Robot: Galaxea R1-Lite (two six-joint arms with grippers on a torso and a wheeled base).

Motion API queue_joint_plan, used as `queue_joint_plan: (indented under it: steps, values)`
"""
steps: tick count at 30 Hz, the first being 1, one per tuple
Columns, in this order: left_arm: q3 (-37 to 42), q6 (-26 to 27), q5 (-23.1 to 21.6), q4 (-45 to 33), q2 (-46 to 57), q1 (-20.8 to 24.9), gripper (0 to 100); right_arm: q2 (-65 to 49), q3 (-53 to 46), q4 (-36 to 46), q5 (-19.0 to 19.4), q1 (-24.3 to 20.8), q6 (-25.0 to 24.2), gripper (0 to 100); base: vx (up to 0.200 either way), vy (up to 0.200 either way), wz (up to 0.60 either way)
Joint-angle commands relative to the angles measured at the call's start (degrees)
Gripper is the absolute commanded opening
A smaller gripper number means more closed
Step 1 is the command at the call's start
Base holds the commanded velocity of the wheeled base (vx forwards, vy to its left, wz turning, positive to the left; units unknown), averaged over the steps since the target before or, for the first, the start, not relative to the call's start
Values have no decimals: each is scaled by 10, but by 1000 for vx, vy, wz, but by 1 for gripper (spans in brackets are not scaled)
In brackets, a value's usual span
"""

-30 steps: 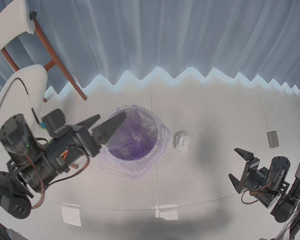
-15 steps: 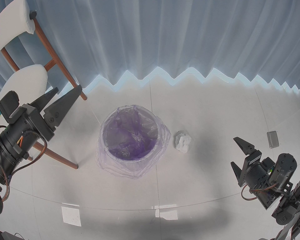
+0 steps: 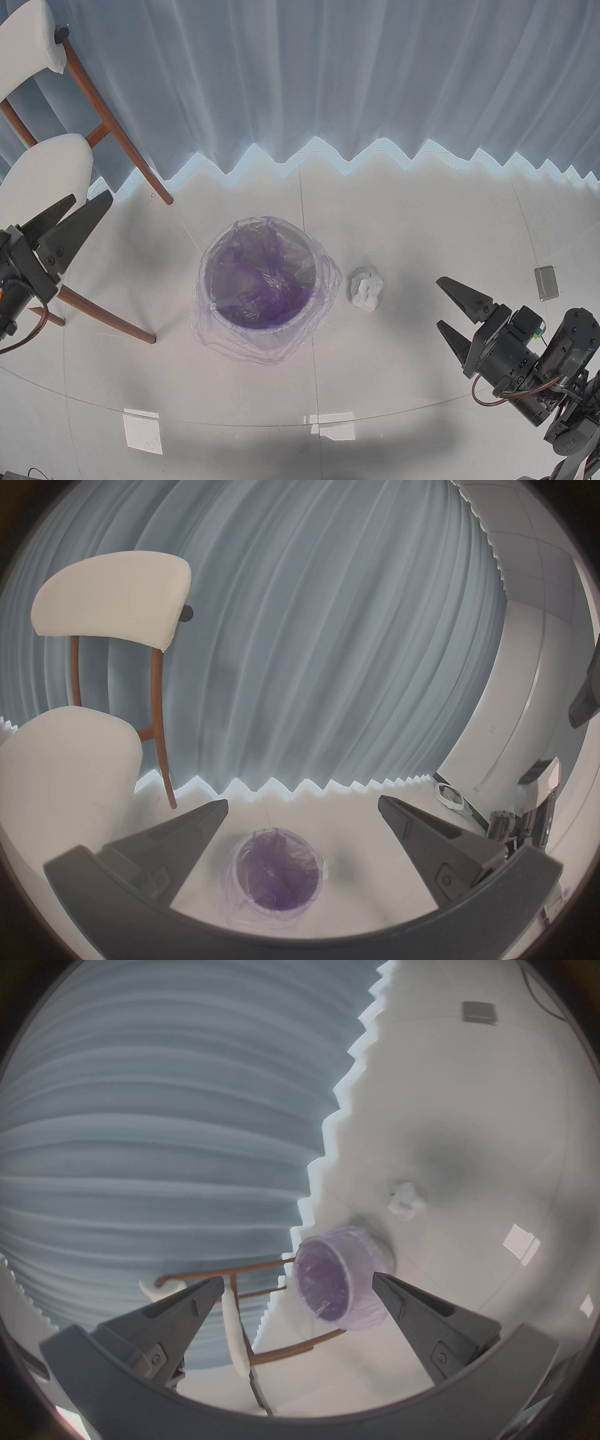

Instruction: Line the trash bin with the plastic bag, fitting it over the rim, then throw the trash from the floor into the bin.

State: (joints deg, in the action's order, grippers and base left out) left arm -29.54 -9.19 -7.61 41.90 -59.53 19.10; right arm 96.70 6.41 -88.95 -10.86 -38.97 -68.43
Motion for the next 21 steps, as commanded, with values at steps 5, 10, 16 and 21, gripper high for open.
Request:
queue_joint_plan:
  steps: [5,10,16,21]
  values:
    - [-30,0,-12,-42,66,-4,100,48,22,12,53,-8,34,100,200,0,0]
    - [-34,0,-14,-43,67,-2,100,170,43,15,51,-8,109,100,120,80,0]
    - [-31,0,-34,-55,71,0,100,271,104,19,42,-8,180,100,0,200,0]
    - [-34,1,-36,-62,71,2,100,320,136,55,36,-24,201,100,0,200,0]
